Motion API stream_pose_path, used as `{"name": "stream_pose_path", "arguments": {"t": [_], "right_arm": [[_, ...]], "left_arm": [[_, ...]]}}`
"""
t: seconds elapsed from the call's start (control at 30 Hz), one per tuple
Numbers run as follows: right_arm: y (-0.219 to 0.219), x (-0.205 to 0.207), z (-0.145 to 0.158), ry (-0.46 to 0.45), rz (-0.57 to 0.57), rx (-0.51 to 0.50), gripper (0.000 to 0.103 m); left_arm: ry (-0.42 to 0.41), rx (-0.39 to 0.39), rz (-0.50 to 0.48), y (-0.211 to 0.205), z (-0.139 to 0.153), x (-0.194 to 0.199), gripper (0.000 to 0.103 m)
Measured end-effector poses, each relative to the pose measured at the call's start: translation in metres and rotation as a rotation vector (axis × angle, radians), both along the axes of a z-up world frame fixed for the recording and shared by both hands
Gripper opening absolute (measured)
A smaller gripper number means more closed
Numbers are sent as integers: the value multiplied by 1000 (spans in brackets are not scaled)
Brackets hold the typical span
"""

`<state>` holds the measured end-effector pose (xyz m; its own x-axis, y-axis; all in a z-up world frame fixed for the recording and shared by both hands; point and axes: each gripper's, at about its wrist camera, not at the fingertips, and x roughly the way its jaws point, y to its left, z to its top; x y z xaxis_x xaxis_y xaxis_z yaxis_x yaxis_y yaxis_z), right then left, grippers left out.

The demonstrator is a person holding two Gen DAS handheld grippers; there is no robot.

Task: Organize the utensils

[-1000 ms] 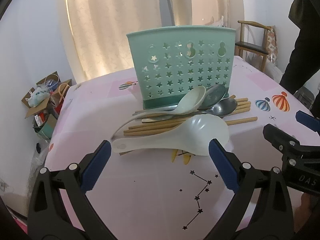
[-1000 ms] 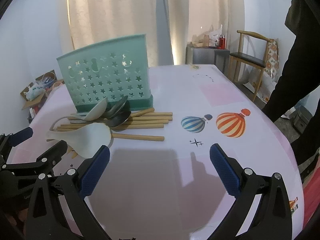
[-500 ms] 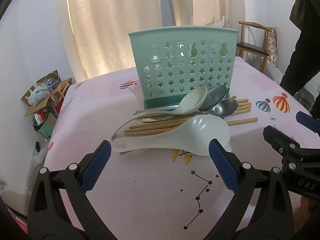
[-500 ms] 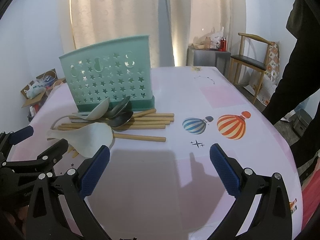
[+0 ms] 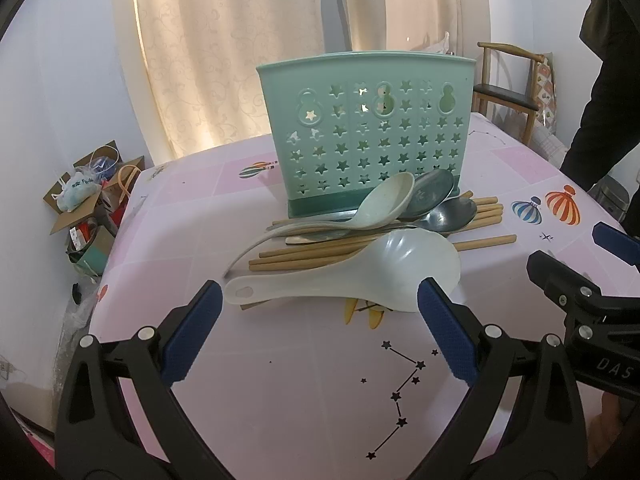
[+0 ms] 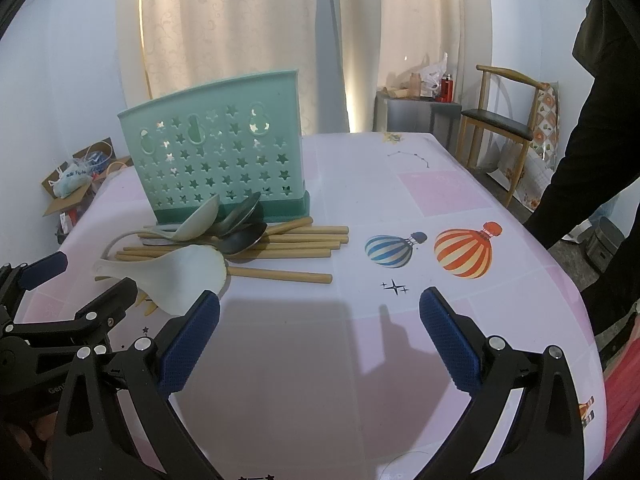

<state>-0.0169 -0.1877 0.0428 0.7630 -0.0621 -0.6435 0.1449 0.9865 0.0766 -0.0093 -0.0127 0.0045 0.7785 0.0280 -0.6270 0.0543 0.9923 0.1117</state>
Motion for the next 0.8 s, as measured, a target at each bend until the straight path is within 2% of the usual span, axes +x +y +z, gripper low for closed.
{"name": "stream_pose_path", "arguments": {"t": [0.8], "right_arm": [[-1, -1, 0, -1, 2, 1, 98]], "left_arm": [[11, -5, -5, 0, 0, -1, 94]]}}
